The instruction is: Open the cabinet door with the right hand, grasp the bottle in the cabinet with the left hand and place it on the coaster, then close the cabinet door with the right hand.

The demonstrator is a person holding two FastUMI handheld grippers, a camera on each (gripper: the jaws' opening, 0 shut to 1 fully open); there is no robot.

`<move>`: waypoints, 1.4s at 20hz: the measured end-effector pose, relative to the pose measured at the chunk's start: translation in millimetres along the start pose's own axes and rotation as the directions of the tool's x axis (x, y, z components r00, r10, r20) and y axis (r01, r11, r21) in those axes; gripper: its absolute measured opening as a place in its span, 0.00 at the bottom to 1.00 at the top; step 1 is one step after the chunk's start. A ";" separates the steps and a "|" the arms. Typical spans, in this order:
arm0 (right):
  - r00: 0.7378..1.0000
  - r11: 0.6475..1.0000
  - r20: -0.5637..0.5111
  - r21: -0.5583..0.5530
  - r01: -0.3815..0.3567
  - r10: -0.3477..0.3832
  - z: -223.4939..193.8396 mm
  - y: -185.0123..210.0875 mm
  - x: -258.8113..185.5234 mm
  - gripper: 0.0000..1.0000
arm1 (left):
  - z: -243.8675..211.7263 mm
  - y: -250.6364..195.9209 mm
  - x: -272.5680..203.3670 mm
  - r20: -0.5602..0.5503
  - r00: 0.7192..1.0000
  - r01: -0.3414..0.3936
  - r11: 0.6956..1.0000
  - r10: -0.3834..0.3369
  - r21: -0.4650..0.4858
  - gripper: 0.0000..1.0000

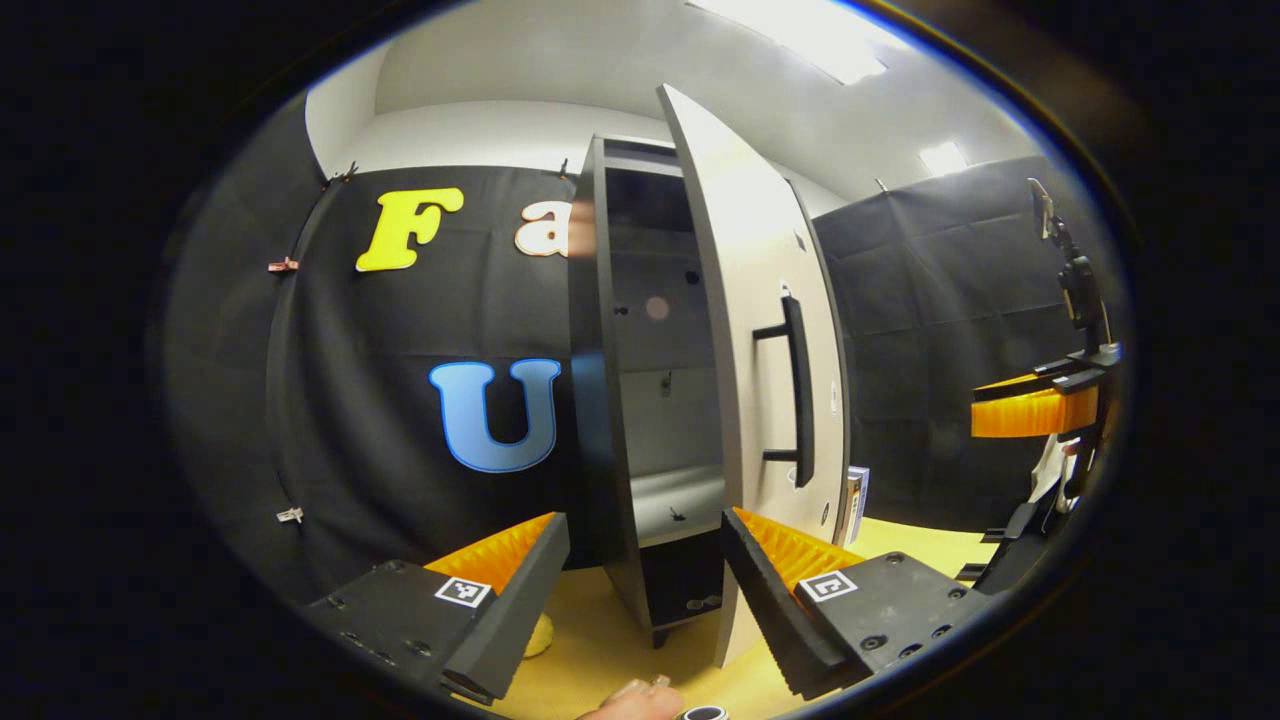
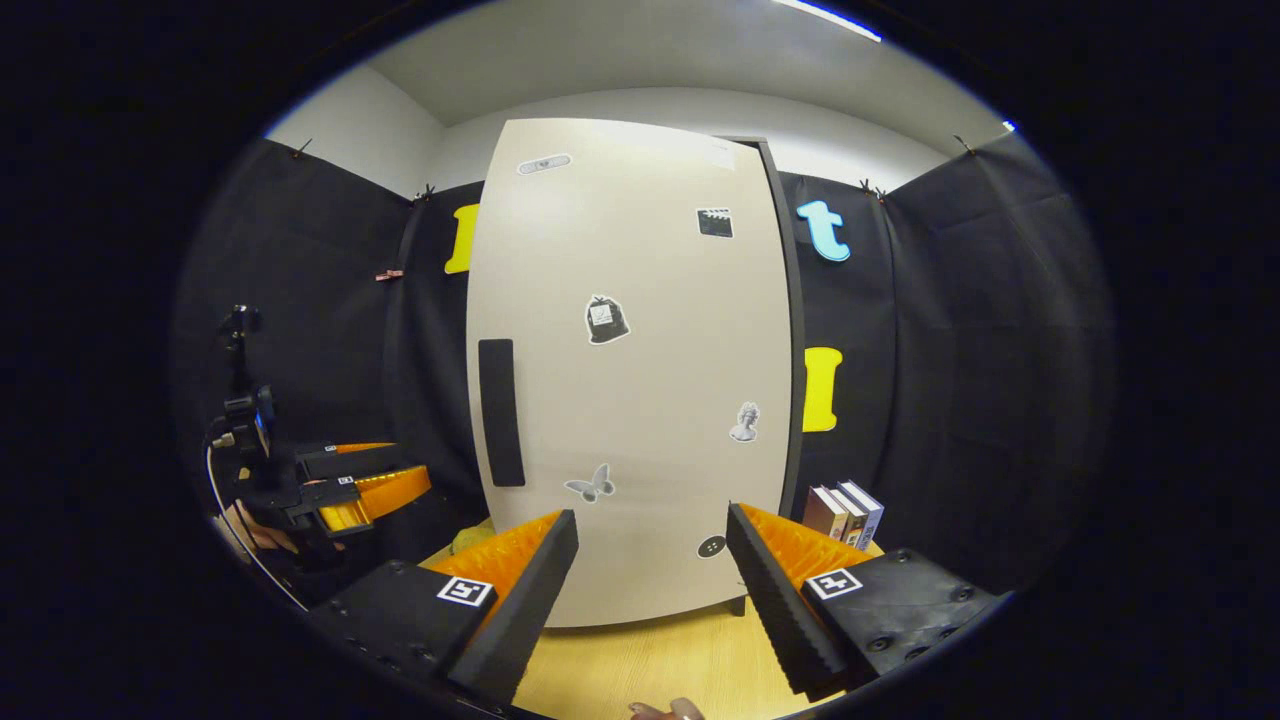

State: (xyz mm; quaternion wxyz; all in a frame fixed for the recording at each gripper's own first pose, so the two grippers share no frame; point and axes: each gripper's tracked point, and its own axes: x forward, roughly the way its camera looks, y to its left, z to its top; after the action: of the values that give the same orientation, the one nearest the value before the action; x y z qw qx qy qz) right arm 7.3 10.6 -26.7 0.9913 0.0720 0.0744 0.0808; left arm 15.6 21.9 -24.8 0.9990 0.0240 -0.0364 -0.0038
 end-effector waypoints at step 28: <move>1.000 1.000 0.022 -0.005 0.021 -0.021 17.6 -41.9 3.1 0.97 | 13.9 -49.3 14.0 0.025 1.000 -0.006 0.999 0.007 -0.033 0.96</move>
State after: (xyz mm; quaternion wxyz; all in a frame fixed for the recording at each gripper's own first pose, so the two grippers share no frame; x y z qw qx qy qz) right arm 19.4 -32.1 -16.4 0.9931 0.0696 0.0641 0.0697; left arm 28.2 -28.1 -12.3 0.9988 0.0074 -0.0489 -0.0013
